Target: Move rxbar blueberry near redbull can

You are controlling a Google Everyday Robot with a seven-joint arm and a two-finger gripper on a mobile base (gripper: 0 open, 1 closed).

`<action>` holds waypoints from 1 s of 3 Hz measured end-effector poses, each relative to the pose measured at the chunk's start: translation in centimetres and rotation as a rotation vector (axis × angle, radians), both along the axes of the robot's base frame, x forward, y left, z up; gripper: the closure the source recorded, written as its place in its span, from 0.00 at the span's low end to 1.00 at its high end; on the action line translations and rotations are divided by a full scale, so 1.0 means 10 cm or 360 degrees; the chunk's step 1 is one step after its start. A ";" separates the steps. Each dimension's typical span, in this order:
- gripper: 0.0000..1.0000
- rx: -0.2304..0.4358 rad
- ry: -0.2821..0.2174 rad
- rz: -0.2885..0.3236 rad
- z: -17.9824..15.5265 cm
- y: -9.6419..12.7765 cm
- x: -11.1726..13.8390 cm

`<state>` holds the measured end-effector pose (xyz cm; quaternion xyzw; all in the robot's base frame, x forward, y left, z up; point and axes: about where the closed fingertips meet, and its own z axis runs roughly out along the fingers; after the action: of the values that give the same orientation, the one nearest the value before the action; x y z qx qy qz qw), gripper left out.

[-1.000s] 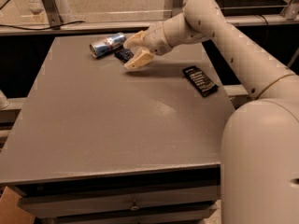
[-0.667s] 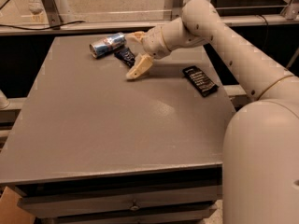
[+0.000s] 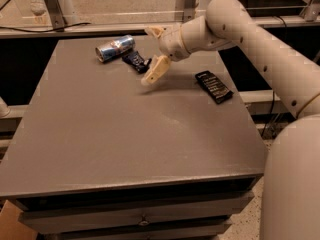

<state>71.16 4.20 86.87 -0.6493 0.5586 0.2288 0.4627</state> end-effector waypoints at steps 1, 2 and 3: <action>0.00 0.0074 -0.0105 -0.0162 0.51 -0.34 -0.05; 0.00 0.0149 -0.0283 -0.0353 1.16 -0.79 -0.16; 0.00 0.0192 -0.0449 -0.0540 1.71 -1.28 -0.35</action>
Offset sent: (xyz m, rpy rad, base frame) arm -0.0329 -0.1506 0.2043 0.1505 -0.3295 -0.3892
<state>67.69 -8.58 103.97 -0.5427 0.5748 0.0876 0.6061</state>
